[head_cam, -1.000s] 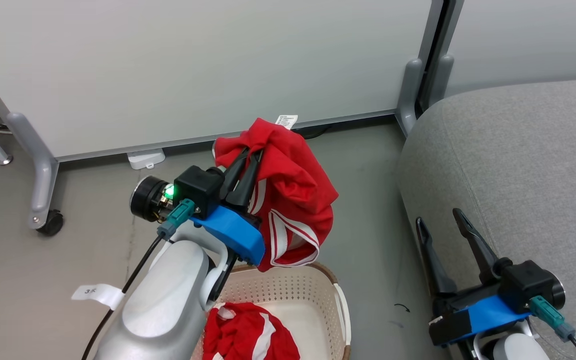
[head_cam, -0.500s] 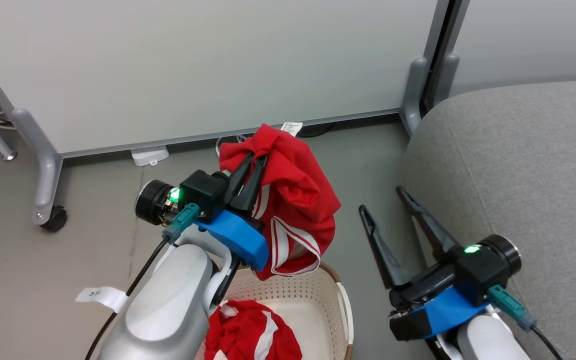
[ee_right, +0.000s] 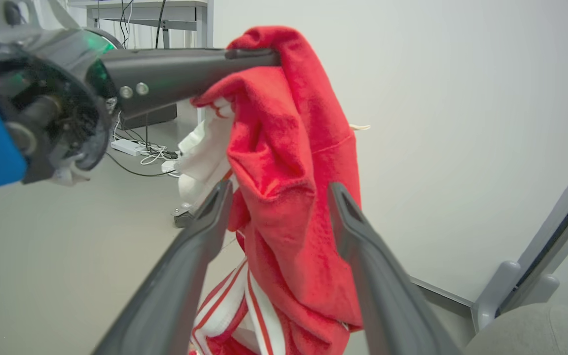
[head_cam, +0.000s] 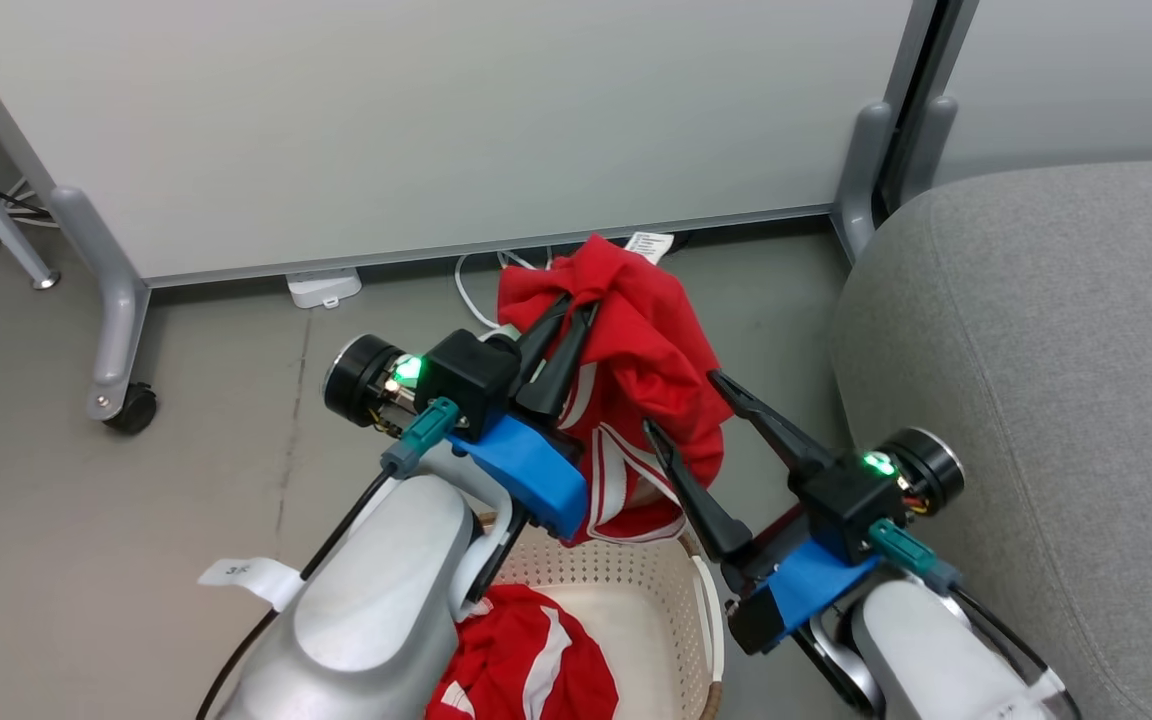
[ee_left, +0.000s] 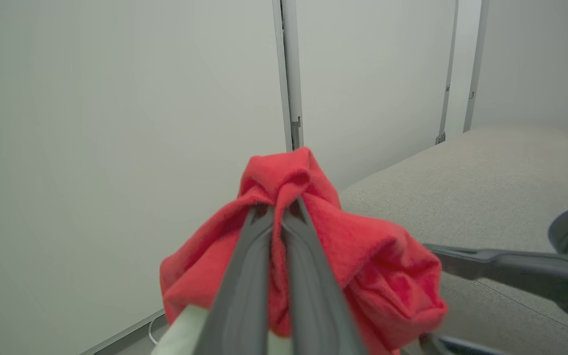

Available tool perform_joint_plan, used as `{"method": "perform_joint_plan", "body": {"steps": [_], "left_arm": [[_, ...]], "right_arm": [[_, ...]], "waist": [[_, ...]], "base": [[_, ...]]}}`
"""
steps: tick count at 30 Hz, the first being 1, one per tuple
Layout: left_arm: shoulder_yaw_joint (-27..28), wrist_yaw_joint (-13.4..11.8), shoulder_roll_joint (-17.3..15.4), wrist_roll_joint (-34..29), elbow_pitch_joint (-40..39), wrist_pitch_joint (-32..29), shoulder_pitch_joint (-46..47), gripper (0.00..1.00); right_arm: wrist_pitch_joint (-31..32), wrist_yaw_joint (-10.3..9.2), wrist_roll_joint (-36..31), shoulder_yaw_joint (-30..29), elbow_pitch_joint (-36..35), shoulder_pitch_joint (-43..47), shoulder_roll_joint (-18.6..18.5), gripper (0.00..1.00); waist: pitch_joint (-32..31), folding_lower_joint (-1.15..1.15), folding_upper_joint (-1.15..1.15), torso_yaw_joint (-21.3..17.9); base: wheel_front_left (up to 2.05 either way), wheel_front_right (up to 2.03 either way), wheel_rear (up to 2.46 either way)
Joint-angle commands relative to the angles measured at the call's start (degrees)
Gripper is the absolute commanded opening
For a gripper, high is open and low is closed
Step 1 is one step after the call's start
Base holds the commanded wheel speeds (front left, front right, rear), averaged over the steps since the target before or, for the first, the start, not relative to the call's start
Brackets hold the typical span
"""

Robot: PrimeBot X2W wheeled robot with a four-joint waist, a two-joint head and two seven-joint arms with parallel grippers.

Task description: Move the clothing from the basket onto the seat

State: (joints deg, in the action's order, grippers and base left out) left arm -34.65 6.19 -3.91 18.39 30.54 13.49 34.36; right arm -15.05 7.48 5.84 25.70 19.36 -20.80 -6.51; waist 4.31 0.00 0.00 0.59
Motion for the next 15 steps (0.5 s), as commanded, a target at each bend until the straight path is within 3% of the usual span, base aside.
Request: {"method": "perform_joint_plan", "body": {"steps": [1,13,14,15], "left_arm": [[-0.5,0.1,0.2,0.2,-0.3,0.3,1.0,0.00],[-3.9,-0.2,0.9,1.6,-0.6,0.7,1.6,0.00],[-4.0,-0.3,0.9,1.7,-0.7,0.7,1.5,0.00],[-4.2,-0.4,0.9,1.8,-0.7,0.8,1.5,0.00]], "right_arm": [[-0.2,0.03,-0.8,0.3,1.0,-1.9,0.5,1.00],[-0.2,0.03,-6.4,-1.7,11.9,-7.9,3.0,1.00],[-0.2,0.03,-6.3,-1.9,12.6,-8.1,3.1,0.33],[-0.2,0.03,-6.4,-2.1,13.2,-8.3,3.2,0.00]], "waist": [[0.1,0.00,0.00,0.1],[-0.2,0.00,0.00,0.8],[-0.3,0.00,0.00,0.8],[-0.4,0.00,0.00,0.8]], "base": [[0.00,0.00,0.00],[0.00,0.00,0.00],[0.00,0.00,0.00],[0.00,0.00,0.00]]}}
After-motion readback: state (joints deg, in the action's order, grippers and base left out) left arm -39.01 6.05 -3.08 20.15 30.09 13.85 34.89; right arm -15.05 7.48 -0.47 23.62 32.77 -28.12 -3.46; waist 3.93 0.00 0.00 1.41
